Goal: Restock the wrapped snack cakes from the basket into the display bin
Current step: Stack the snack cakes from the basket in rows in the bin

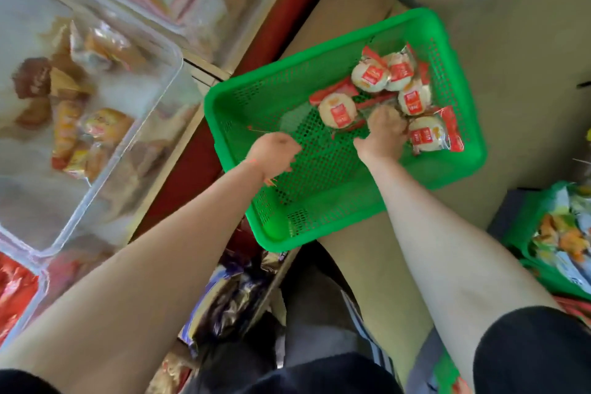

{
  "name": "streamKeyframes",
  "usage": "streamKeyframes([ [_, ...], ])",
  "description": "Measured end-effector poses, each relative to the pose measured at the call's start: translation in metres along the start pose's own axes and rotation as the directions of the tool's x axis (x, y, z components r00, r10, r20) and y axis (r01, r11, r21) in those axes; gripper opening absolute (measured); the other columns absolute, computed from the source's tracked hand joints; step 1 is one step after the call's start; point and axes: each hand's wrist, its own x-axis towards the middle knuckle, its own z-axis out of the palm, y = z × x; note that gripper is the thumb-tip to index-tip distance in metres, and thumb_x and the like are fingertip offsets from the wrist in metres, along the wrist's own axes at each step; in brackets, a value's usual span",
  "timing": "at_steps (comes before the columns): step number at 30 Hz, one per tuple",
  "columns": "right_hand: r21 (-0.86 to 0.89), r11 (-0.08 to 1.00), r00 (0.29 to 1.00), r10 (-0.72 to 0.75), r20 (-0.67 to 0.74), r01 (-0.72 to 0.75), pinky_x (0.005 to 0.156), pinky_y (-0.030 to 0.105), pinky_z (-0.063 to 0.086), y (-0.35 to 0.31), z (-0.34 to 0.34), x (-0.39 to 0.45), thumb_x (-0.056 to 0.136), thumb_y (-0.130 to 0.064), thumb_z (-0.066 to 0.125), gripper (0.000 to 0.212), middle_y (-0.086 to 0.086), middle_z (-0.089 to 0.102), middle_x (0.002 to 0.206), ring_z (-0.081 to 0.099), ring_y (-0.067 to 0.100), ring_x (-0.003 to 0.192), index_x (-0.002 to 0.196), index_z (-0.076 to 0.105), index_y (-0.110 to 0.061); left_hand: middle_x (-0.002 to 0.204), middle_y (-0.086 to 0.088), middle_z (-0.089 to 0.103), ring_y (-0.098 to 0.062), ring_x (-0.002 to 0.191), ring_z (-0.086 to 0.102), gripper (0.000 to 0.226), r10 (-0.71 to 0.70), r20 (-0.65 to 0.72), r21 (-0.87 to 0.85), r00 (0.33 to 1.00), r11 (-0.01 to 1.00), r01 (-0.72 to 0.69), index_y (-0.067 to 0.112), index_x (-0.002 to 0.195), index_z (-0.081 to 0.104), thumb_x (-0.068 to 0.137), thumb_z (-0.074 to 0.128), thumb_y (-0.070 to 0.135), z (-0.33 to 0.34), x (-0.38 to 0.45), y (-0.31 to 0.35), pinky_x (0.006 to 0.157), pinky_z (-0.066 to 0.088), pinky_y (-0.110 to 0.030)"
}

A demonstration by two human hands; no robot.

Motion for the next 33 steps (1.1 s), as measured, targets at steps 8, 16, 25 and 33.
streamKeyframes([
  [8, 0.104, 0.994, 0.993, 0.058, -0.107, -0.046, 0.104, 0.048, 0.038, 0.002, -0.002, 0.011, 0.072, -0.036, 0.082, 0.082, 0.020, 0.038, 0.141, 0.036, 0.037, 0.132, 0.134, 0.036, -0.009, 0.077, -0.003, 0.060, -0.016, 0.057, 0.058, 0.011, -0.193, 0.140, -0.149, 0.971, 0.966, 0.213, 0.013, 0.105, 0.056, 0.096, 0.054, 0.020, 0.028, 0.017, 0.003, 0.054, 0.046, -0.022],
  [16, 0.830, 0.525, 0.894, -0.258, 0.367, -0.189, 0.059, 0.029, 0.056, -0.017, -0.016, -0.037, 0.088, -0.045, 0.055, 0.031, 0.007, 0.075, 0.092, 0.072, 0.023, 0.078, 0.102, 0.065, -0.019, 0.103, -0.001, 0.068, -0.017, 0.094, 0.066, 0.034, -0.106, 0.222, -0.547, 0.969, 0.810, 0.213, 0.025, 0.112, 0.061, 0.091, 0.054, 0.051, 0.038, 0.018, 0.020, 0.083, 0.052, -0.034],
  [25, 0.310, 0.925, 0.971, -0.178, -0.159, 0.221, 0.087, 0.037, 0.045, -0.048, 0.008, -0.022, 0.088, -0.034, 0.068, 0.054, 0.014, 0.050, 0.131, 0.047, 0.031, 0.121, 0.129, 0.047, -0.007, 0.089, -0.005, 0.072, -0.016, 0.067, 0.071, 0.014, -0.179, -0.010, -0.621, 0.984, 0.772, 0.134, 0.016, 0.097, 0.062, 0.088, 0.069, 0.024, 0.007, 0.010, -0.014, 0.051, 0.056, -0.025],
  [33, 0.047, 0.967, 0.967, -0.250, -0.037, 0.252, 0.098, 0.053, 0.037, -0.068, 0.032, -0.035, 0.075, -0.031, 0.081, 0.095, 0.017, 0.039, 0.142, 0.037, 0.035, 0.130, 0.150, 0.023, -0.028, 0.100, -0.009, 0.071, -0.022, 0.080, 0.072, 0.027, -0.019, 0.103, -0.719, 0.994, 0.689, 0.088, 0.009, 0.113, 0.059, 0.088, 0.065, 0.002, -0.015, -0.019, -0.026, 0.062, 0.059, -0.026],
])
